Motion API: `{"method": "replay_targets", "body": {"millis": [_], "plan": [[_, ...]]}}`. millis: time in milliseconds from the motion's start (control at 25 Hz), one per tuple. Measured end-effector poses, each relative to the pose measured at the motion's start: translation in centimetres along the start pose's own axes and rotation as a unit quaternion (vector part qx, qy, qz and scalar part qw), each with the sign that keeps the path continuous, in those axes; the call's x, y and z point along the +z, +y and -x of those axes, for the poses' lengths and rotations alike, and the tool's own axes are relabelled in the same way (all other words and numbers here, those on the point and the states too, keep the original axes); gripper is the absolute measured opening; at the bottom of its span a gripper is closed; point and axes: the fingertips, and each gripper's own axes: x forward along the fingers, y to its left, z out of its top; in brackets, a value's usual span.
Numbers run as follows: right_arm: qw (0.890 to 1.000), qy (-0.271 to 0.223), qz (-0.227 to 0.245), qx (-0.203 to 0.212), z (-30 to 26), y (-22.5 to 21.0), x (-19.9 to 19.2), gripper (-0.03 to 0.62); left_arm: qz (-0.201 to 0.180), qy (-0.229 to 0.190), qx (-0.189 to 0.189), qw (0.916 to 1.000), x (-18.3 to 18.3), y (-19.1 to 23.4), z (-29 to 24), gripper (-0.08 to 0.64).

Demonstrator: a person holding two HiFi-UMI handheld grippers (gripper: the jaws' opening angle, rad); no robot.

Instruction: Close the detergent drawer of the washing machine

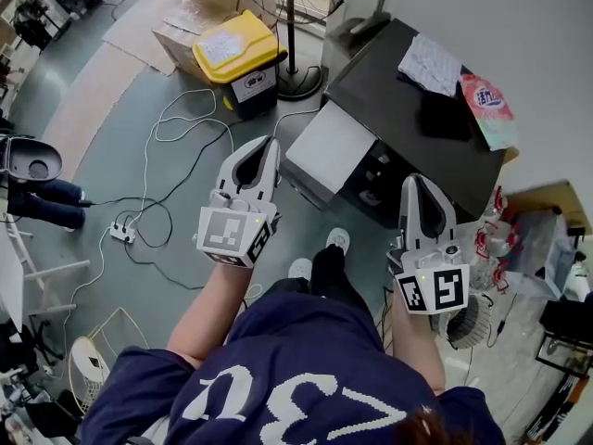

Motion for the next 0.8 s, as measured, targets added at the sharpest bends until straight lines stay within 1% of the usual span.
{"method": "replay_targets", "body": {"millis": [320, 480, 640, 800], "plan": [[0.999, 0.007, -0.013, 0.044, -5.8, -4.1, -0.9, 0.015, -0.005, -0.006, 0.028, 0.9996, 0.6, 1.1, -5.6, 0.020], [0.998, 0.006, -0.013, 0.066, -7.9, -6.0, -0.9, 0.015, -0.004, -0.008, 0.038, 0.9993, 0.8, 0.8, -8.3, 0.020], [0.997, 0.003, -0.014, 0.074, -9.3, -7.4, -0.9, 0.015, -0.009, -0.007, 0.040, 0.9991, 0.7, 0.7, -10.1, 0.020], [0.996, 0.007, -0.019, 0.083, -9.8, -8.8, -1.4, 0.015, -0.004, -0.004, 0.047, 0.9989, 0.1, 0.5, -11.7, 0.020]]}}
